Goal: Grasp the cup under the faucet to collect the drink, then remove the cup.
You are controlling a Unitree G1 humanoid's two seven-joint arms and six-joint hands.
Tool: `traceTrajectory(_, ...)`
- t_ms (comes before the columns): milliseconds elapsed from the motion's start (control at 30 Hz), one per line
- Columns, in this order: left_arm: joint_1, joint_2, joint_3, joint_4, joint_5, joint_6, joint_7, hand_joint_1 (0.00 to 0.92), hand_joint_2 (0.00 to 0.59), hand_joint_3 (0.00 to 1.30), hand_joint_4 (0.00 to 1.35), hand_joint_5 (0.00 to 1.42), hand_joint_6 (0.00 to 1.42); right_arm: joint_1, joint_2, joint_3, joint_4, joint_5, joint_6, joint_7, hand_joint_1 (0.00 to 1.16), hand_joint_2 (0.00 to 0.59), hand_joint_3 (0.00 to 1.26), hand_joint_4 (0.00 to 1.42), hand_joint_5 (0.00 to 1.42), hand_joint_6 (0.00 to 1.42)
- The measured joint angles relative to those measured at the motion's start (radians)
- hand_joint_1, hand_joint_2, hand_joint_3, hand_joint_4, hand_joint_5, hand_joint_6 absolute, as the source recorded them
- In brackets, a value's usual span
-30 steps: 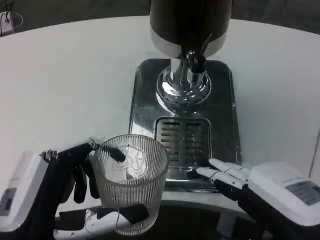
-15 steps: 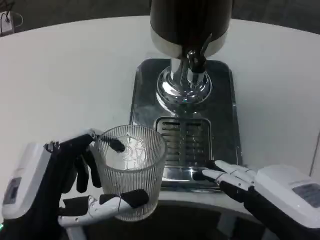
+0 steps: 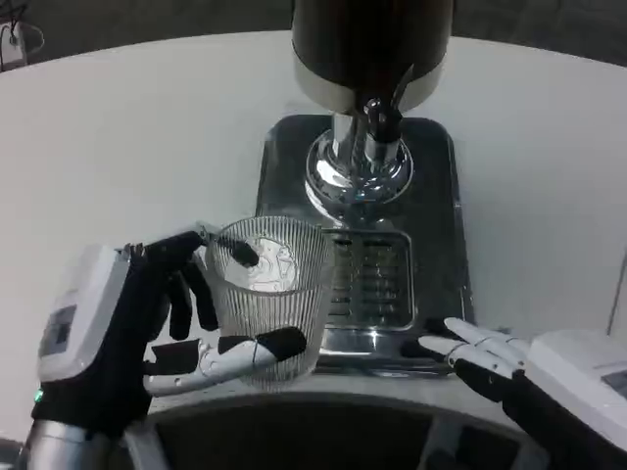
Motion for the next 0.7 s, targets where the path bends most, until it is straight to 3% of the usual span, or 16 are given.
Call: traceTrajectory(700, -0.192, 0.037, -0.028, 0.201, 0.053, 0.022, 0.044, 0.475, 0.0, 0.99, 1.09, 1.23, 1.42, 0.045, 0.001, -0.032, -0.037, 0.027, -0.011, 0.0, 0.49, 0.456, 0.16, 0.04, 0.1, 0.07)
